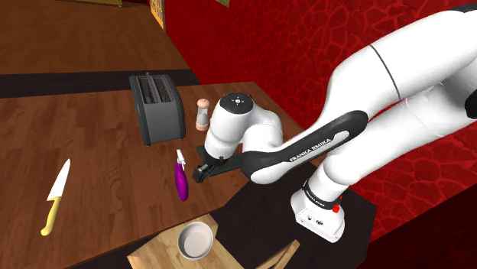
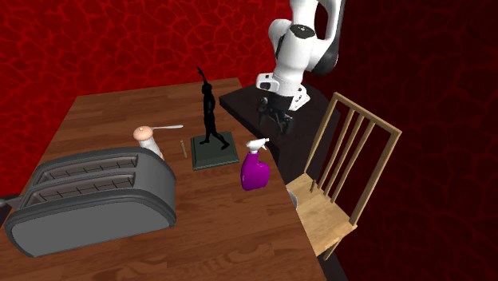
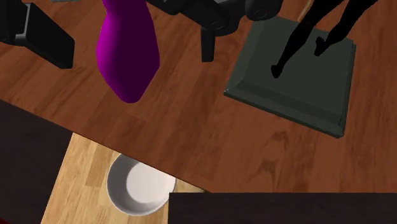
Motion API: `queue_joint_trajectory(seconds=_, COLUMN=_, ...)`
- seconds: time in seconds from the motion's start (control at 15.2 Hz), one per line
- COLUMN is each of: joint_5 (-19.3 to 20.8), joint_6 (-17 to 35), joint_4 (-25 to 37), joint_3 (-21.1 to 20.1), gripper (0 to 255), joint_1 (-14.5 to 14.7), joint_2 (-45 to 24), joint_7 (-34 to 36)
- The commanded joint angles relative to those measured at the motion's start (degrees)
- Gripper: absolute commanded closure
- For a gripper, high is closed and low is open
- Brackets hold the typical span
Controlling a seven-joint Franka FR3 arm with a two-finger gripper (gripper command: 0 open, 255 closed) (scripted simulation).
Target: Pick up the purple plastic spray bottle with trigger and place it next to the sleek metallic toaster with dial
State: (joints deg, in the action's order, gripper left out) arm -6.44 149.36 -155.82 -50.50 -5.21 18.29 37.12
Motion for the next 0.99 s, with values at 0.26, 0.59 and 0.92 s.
queue_joint_trajectory(seconds=0.26, joint_5=59.28, joint_6=-1.89, joint_4=11.18, joint_3=-19.17, gripper=0, joint_1=-21.46, joint_2=-29.81, joint_7=50.16)
queue_joint_trajectory(seconds=0.59, joint_5=68.73, joint_6=-3.05, joint_4=15.15, joint_3=-4.16, gripper=0, joint_1=-6.74, joint_2=-35.78, joint_7=57.86)
queue_joint_trajectory(seconds=0.92, joint_5=75.30, joint_6=-3.61, joint_4=17.07, joint_3=0.21, gripper=0, joint_1=-3.74, joint_2=-40.59, joint_7=61.89)
